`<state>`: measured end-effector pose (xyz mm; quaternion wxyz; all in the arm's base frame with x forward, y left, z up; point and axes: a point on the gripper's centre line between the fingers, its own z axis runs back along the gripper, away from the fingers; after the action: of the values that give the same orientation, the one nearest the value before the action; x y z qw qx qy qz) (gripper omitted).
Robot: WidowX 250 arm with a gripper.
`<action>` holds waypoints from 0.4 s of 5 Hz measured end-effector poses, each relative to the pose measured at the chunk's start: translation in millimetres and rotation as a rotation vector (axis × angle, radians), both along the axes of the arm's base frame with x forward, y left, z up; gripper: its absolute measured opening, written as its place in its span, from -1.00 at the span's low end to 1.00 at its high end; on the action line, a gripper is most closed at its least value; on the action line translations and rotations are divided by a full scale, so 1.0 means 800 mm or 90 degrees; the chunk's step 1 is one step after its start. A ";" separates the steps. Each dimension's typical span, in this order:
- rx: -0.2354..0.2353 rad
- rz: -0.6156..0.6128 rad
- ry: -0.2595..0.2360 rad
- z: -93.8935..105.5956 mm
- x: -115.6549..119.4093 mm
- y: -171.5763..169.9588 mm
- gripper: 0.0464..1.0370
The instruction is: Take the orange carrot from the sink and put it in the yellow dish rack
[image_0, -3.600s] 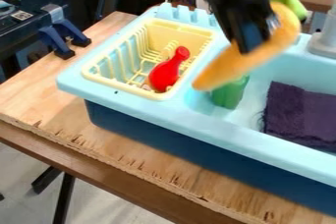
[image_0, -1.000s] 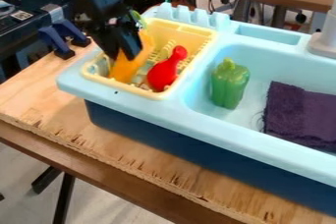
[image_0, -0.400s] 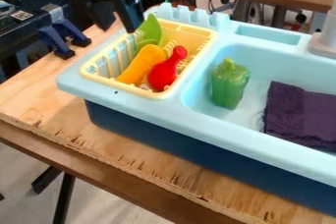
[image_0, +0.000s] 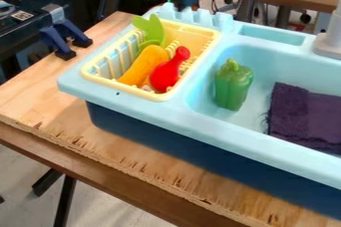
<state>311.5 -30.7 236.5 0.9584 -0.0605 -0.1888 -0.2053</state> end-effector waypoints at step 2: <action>0.010 -0.125 0.024 -0.001 -0.013 -0.082 0.93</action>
<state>301.0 -96.5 235.7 0.9376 -0.0754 -0.1621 -0.2983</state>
